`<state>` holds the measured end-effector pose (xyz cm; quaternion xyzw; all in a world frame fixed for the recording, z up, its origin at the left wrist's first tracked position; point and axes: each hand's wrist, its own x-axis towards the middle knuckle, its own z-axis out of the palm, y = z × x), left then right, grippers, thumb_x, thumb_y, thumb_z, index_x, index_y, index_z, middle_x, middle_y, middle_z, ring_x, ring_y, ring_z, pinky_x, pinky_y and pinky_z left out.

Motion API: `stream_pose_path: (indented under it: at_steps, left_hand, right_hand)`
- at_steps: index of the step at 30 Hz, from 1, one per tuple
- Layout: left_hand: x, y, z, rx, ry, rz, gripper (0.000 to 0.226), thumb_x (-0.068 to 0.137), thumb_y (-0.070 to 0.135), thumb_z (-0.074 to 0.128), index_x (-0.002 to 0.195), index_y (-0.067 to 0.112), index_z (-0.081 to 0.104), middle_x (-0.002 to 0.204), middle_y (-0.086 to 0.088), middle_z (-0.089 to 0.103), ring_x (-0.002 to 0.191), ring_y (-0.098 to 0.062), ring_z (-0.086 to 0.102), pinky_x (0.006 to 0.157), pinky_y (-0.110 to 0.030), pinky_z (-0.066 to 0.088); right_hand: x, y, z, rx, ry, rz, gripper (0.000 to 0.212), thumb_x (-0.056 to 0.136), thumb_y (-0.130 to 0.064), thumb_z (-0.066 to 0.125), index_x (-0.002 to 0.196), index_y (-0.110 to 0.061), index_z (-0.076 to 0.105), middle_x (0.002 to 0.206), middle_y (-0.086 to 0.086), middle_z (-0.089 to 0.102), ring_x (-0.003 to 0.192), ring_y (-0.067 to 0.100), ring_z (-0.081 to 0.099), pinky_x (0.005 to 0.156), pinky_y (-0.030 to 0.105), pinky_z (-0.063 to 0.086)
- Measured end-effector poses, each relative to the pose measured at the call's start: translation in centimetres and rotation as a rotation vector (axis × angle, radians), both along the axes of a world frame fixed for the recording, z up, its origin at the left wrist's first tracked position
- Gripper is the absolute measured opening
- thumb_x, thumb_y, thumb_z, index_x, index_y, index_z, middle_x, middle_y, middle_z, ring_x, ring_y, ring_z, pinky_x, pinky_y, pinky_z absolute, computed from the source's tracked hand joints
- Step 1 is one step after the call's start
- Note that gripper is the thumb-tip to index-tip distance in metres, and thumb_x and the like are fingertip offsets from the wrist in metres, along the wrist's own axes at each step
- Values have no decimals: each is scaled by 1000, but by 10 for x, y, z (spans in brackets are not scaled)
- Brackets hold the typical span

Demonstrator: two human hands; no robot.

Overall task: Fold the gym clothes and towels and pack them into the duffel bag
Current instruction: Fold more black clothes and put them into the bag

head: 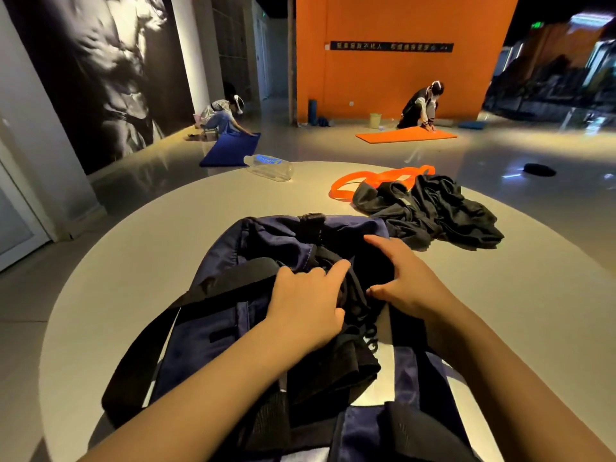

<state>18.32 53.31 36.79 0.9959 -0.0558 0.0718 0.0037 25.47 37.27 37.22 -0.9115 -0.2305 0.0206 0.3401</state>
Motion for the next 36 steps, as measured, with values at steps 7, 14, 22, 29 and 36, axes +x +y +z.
stream_pose_path:
  at_steps: [7,14,22,29,36]
  left_hand:
    - [0,7,-15,29,24,-276,59,101,44,37,151,38,7,142,9,44,120,-21,46,88,-36,41]
    - [-1,9,-9,-122,118,-230,74,93,57,44,152,32,6,148,4,32,133,-18,33,98,-35,37]
    - [31,0,4,65,233,-306,106,72,59,73,151,39,5,152,9,-36,143,-27,13,100,-42,45]
    - [31,4,1,111,132,-282,103,69,70,67,147,36,9,149,7,20,128,-18,32,95,-37,45]
    - [18,9,-3,231,118,-221,84,79,78,39,146,31,26,129,10,43,115,-14,44,87,-31,44]
  right_hand:
    - [21,-34,76,-333,-203,-66,76,78,3,60,144,-28,39,147,-2,38,132,20,38,99,33,38]
    - [41,-39,53,-704,-257,45,68,89,-10,53,148,-32,27,142,8,40,126,29,43,94,42,46]
    - [57,-14,3,-546,-139,-9,67,82,-53,63,139,-23,41,138,7,37,117,25,49,94,38,47]
    - [63,-12,-16,-294,-44,1,77,75,-52,71,139,-20,41,144,5,34,123,22,46,102,38,43]
    - [60,-5,-32,-210,-158,0,38,78,-35,70,113,-28,55,129,2,47,106,23,53,88,37,47]
